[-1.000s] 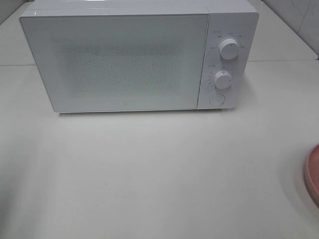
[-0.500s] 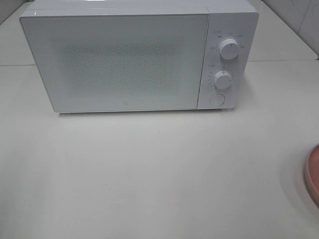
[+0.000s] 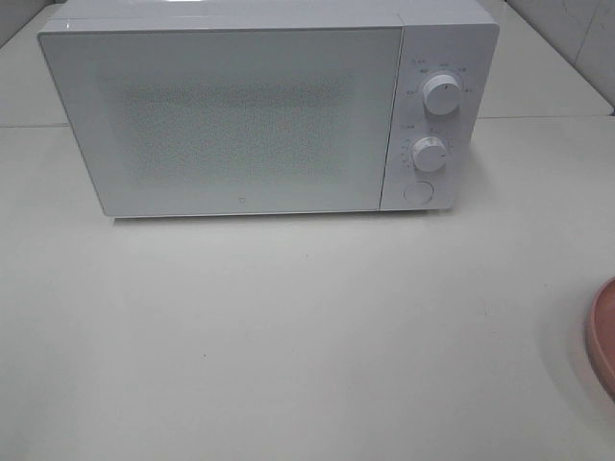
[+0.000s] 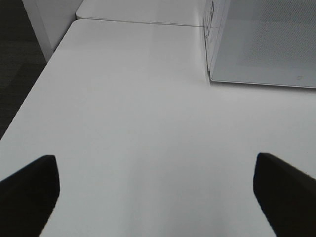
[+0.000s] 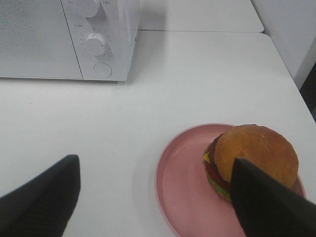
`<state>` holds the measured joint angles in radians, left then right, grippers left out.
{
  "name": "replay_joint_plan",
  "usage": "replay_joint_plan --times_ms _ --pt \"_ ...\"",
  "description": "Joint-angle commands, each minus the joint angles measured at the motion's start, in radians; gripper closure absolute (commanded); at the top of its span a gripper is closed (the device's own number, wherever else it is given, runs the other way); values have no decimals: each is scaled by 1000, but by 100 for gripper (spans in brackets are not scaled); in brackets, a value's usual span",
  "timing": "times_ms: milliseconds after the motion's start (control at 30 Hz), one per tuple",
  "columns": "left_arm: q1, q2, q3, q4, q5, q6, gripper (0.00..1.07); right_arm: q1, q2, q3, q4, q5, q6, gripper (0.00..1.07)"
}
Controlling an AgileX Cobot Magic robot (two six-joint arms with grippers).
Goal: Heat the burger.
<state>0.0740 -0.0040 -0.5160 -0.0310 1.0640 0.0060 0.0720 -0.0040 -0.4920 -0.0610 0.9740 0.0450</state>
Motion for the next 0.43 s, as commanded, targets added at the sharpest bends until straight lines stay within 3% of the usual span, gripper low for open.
replay_joint_plan --times_ms 33,433 --pt "2 -20 1 3 4 -6 6 -5 -32 2 -2 -13 -8 32" --pt "2 -20 1 3 4 -6 6 -5 -32 2 -2 -13 -8 32"
